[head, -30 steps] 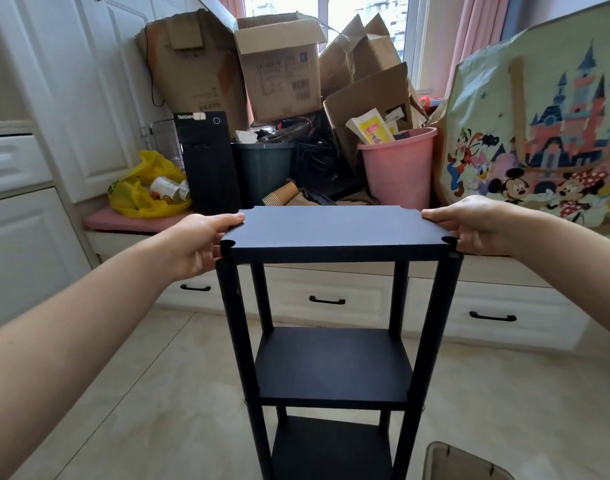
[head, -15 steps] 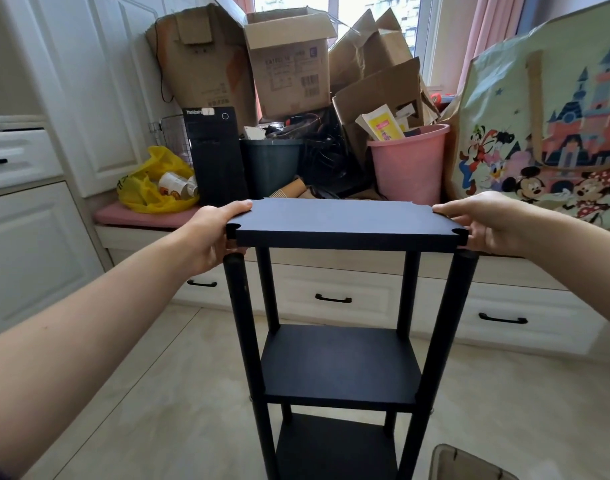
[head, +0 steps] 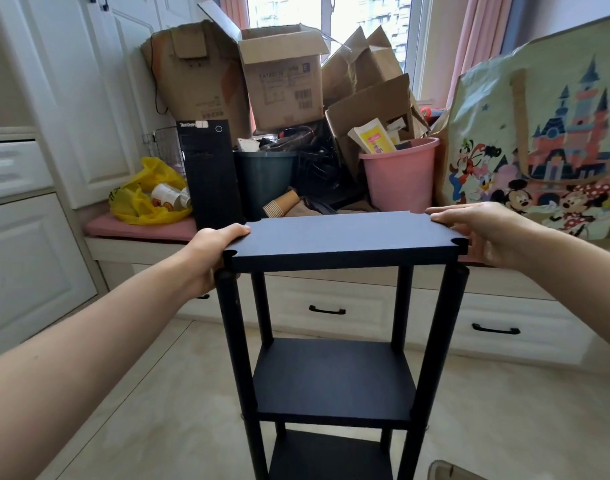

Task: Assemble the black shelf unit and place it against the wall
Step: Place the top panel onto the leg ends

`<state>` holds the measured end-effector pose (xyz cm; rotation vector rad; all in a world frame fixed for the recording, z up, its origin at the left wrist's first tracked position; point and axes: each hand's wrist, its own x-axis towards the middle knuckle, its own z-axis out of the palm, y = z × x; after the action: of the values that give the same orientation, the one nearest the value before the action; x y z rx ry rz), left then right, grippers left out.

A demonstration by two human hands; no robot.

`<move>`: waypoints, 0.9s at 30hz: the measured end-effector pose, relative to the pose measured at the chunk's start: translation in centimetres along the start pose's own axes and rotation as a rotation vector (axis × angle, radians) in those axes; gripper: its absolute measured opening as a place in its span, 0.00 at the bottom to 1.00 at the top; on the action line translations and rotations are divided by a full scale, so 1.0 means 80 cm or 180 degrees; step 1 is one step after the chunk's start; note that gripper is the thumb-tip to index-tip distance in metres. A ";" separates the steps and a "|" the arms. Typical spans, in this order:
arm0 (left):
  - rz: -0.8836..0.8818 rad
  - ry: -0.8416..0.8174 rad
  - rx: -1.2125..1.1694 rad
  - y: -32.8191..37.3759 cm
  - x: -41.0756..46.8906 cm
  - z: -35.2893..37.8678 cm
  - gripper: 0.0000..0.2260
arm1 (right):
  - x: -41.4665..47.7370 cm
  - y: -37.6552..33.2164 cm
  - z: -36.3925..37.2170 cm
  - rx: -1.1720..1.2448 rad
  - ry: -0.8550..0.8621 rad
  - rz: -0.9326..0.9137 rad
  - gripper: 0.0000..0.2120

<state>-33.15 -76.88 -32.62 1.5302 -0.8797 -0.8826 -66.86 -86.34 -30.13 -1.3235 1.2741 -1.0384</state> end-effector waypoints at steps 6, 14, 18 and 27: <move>-0.0173 -0.0097 -0.0223 -0.005 0.003 -0.010 0.11 | -0.008 -0.007 0.003 0.0085 -0.0022 -0.0027 0.08; -0.0212 -0.0074 -0.0378 -0.005 0.004 -0.013 0.09 | -0.010 -0.010 0.009 -0.0012 -0.0108 0.0002 0.13; -0.0209 -0.0094 -0.0424 -0.007 0.008 -0.014 0.10 | -0.006 -0.013 0.010 -0.0077 -0.0121 -0.0029 0.13; -0.0328 -0.0060 -0.0702 0.003 0.016 -0.015 0.12 | -0.006 -0.011 0.012 0.0044 -0.0108 0.0112 0.11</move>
<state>-31.53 -77.57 -32.30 1.3862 -0.6967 -1.0350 -65.84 -85.82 -29.36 -1.2985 1.2586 -0.9947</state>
